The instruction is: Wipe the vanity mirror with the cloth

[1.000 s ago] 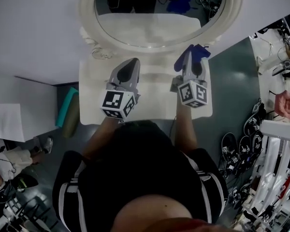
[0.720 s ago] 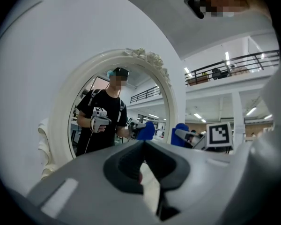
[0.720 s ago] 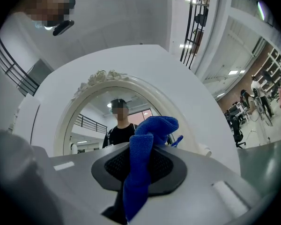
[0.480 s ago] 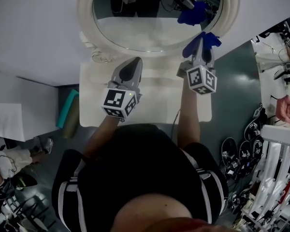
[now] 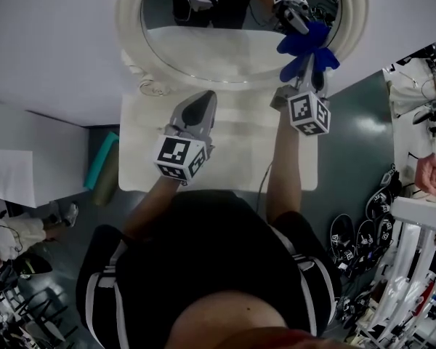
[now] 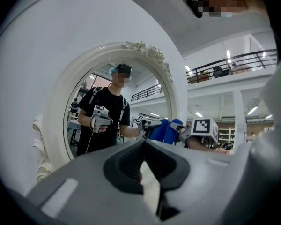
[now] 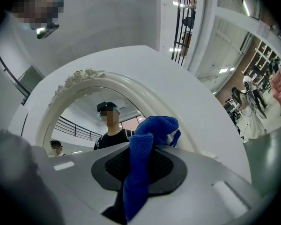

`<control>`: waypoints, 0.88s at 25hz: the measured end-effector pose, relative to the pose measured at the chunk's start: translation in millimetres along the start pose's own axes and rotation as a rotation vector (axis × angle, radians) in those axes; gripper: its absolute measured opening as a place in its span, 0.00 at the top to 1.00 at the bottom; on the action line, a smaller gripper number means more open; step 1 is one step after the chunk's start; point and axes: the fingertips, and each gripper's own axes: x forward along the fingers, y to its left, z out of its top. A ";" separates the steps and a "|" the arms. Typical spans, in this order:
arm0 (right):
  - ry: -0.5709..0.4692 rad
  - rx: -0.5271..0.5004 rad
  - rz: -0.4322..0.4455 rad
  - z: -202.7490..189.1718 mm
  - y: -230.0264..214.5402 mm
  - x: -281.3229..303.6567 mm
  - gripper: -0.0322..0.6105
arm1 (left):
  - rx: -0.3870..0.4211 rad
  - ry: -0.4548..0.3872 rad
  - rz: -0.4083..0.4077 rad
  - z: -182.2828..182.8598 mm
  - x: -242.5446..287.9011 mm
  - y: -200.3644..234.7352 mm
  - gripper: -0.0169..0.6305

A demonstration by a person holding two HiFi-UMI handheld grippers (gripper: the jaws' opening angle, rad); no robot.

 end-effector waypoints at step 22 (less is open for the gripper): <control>-0.061 0.042 0.003 12.3 4.7 30.3 0.84 | -0.027 -0.008 0.036 0.4 -5.7 21.6 0.95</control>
